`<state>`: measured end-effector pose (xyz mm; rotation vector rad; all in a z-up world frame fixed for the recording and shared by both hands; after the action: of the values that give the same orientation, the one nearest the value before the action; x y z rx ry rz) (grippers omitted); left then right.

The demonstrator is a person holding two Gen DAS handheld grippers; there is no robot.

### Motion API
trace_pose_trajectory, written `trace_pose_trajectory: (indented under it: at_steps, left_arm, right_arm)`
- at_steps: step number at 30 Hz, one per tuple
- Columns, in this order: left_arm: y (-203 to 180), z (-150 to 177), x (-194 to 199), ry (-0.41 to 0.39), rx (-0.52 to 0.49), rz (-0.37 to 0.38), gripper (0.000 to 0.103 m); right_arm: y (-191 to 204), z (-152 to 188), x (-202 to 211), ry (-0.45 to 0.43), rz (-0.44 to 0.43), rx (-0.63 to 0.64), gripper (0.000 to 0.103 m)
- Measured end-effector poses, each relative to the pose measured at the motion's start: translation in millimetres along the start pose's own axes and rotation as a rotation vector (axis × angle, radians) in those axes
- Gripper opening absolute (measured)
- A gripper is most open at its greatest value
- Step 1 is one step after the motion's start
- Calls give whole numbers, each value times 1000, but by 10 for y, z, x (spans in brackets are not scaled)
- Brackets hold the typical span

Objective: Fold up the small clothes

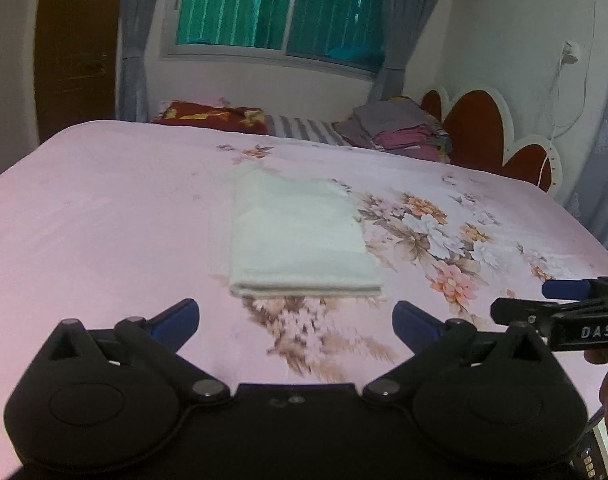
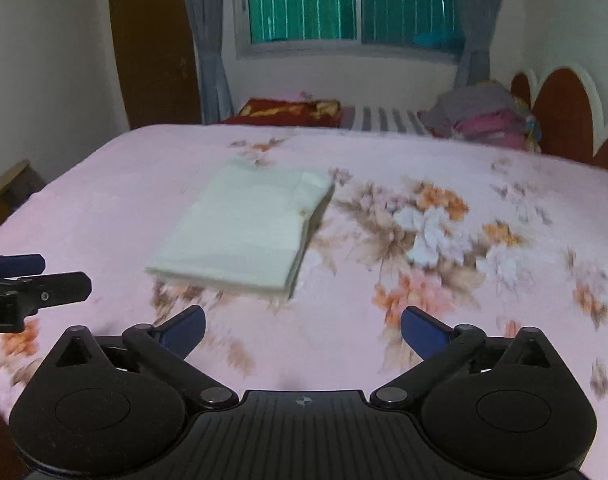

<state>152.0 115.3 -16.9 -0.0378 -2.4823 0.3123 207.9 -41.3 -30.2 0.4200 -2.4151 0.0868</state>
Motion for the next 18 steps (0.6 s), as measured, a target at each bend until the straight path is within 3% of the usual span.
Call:
trace_pose_trajectory:
  at_steps: [6,18]
  left_arm:
    - [-173,163,447,-33,-10,-11,103]
    - [-454,297,975,-116,-40,11,103]
  right_arm:
    - [90,194,474,-32,3,-26,103]
    - [98,435,1207,-82,44,-65,103]
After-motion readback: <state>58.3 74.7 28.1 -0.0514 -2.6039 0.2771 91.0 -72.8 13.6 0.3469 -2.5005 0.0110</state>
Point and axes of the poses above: each gripper's, at about its wrist camera, not at the fingertips, and x roughly against the way its jaws point, y to its left, z to its underside, the point moved 6 cm from there along -x, roughly the way its jaws point, and after that the axes turned 6 degrees about x, right-handed, at the moved point
